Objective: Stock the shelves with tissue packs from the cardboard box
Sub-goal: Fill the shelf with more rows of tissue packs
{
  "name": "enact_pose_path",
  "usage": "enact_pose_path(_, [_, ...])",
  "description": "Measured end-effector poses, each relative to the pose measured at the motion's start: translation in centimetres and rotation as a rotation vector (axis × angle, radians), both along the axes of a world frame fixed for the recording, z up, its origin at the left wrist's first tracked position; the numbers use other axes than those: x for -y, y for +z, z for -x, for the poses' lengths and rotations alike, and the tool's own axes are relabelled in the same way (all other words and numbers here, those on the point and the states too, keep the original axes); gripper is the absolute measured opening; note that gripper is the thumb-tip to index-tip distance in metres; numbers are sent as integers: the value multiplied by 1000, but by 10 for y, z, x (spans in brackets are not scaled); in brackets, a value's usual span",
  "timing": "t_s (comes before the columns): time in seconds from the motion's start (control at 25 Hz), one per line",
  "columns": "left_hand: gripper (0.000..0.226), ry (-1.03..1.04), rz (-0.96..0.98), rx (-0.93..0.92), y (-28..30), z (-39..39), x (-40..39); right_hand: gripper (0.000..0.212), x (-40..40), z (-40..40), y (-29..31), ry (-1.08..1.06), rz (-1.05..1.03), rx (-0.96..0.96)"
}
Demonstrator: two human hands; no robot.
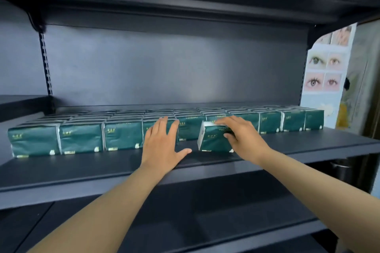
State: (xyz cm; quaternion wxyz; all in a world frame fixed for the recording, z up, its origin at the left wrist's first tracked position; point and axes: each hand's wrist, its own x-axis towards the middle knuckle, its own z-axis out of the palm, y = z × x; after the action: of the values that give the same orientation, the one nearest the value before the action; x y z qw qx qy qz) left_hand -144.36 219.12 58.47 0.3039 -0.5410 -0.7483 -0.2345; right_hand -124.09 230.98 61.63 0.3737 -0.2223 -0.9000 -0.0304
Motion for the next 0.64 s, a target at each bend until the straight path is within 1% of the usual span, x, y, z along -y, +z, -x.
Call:
enact_pose_path(0.2, [91,13,42,-9,-8,55,-45,43,-49,71,-13,-73,51,9])
enact_pose_path(0.36, [89,0,52,-69,-12,70,-73,42,-76,116,-23,-18,62,-11])
enact_pose_path(0.48, [86,41,64,-81,-16,78,-82,43,-87,134,-35,47,56,-53])
enact_pose_path(0.64, [86,49,60,-85,-20,81,-86,46,-93,138,-44,-6,20,-28])
